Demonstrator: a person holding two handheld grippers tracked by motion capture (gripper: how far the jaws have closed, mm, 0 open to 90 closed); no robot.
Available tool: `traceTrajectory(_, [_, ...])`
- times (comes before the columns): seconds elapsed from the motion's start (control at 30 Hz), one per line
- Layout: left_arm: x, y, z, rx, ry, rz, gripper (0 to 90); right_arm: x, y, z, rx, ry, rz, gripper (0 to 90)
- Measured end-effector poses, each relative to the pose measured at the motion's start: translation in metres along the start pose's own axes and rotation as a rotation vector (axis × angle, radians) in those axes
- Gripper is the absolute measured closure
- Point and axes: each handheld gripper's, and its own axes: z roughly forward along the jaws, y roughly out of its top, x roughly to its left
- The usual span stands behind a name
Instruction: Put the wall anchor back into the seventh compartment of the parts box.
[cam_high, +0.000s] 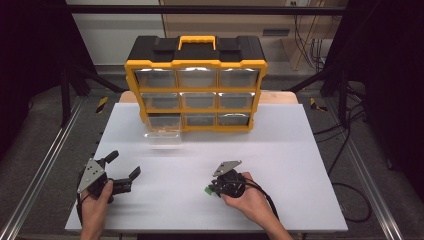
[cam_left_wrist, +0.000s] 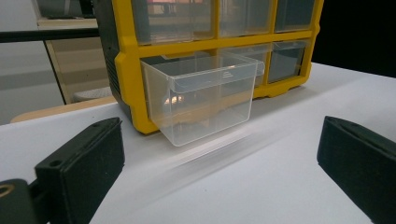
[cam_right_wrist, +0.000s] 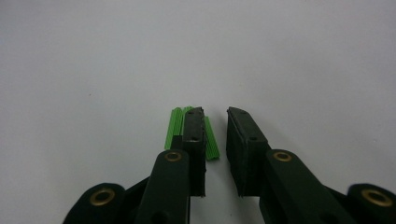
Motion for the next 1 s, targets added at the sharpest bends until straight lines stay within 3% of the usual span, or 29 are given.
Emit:
traceTrajectory(0.27, [0.0,0.0,0.0,0.001,0.002,-0.002,0.8,-0.005,-0.001,0.0,-0.008,0.004,0.016,84.7])
traceTrajectory(0.47, [0.001,0.0,0.0,0.003,0.005,-0.001,0.8,-0.006,0.006,-0.012,-0.09,0.003,0.04,84.8])
traceTrajectory(0.7, [0.0,0.0,0.001,0.007,0.002,0.0,0.8,-0.008,0.032,-0.026,-0.183,-0.016,0.014,84.8])
traceTrajectory(1.0, [0.0,0.0,0.0,-0.003,0.004,-0.005,0.8,-0.021,0.071,-0.02,-0.281,-0.028,0.038,84.8])
